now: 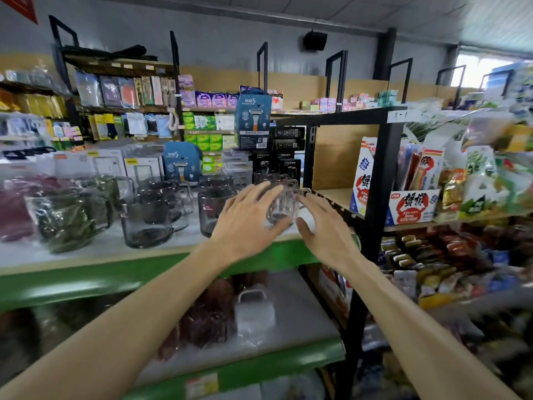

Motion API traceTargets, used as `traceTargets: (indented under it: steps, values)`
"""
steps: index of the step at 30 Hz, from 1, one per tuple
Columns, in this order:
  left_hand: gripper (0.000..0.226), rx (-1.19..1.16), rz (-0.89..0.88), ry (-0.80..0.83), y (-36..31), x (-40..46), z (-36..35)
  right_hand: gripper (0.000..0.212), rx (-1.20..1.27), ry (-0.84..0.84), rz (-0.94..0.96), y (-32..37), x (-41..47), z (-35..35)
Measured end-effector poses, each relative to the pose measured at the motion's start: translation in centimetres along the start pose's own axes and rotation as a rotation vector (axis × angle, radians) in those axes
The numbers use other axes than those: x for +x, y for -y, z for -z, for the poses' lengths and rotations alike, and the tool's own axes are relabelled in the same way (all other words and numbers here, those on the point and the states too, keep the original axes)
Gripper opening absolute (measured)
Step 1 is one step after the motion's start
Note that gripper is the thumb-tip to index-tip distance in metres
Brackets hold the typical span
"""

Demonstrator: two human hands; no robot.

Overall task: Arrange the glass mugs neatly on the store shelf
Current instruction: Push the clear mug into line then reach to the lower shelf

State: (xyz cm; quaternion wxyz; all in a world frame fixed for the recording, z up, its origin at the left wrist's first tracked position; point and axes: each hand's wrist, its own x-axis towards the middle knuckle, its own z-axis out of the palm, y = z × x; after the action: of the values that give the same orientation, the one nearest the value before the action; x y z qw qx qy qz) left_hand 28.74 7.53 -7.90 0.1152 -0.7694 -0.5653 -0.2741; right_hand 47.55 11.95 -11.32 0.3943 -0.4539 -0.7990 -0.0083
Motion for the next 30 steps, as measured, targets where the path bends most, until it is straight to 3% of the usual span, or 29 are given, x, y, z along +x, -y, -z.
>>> traceTargets:
  steps: [8,13,19,30]
  values:
    - [0.058,-0.043,-0.039,-0.043,2.3,-12.6,1.5,0.035,-0.094,0.017,-0.021,6.5,-9.1,-1.5]
    - [0.052,0.045,0.027,0.090,3.6,-16.9,-1.2,0.032,-0.120,0.163,-0.069,7.2,-11.9,-4.0]
    - [0.070,0.078,0.334,0.411,6.2,-16.1,-5.8,0.048,-0.144,0.397,-0.126,5.1,-10.7,-9.1]
    - [0.106,0.259,0.368,0.668,11.9,-13.3,-14.6,0.066,-0.074,0.649,-0.136,0.7,-6.7,-19.5]
